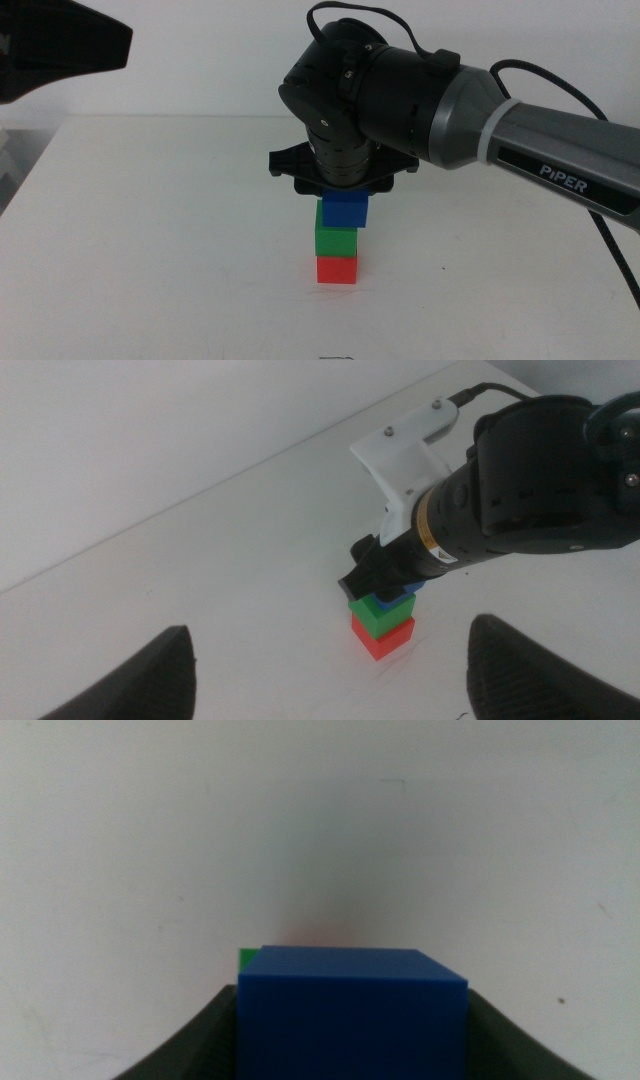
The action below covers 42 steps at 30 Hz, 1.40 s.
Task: Stack red cubes first, then green, then blue cubes in a specific spot.
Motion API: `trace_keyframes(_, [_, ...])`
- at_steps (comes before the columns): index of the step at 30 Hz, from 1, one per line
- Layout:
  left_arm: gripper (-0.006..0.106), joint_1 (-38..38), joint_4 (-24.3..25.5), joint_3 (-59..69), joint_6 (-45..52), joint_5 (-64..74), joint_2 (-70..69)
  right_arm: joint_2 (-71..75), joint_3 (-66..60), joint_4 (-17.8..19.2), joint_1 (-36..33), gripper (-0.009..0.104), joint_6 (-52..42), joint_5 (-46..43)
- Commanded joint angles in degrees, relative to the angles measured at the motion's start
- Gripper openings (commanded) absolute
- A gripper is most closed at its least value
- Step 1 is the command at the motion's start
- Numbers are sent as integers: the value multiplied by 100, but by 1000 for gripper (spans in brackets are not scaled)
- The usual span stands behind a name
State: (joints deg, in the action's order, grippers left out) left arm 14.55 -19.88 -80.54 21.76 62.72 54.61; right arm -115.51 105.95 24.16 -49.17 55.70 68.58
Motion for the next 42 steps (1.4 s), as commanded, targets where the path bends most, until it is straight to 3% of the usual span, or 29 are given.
trace_keyframes(1, [92, 0, -166, -113, -62, -354, -17, 356, 178, 162, 28, 0, 19, -230])
trace_keyframes(18, [92, 0, -166, -113, -62, -354, -17, 145, 178, 137, 34, 0, 28, -345])
trace_keyframes(19, [92, 0, -166, -113, -62, -354, -17, 145, 178, 149, 34, 9, 92, -357])
trace_keyframes(24, [92, 0, -166, -113, -62, -354, -17, 145, 178, 149, 34, 29, 158, -359])
trace_keyframes(25, [92, 0, -166, -113, -62, -354, -17, 145, 178, 149, 34, 49, 163, -364])
trace_keyframes(30, [92, 0, -166, -113, -62, -354, -17, 145, 178, 218, 34, 70, 157, -369])
trace_keyframes(34, [92, 0, -166, -113, -62, -354, -17, 158, 272, 213, 34, 76, 118, -321])
trace_keyframes(42, [92, 0, -166, -113, -62, -354, -17, 584, 573, 399, 54, 76, -201, -254])
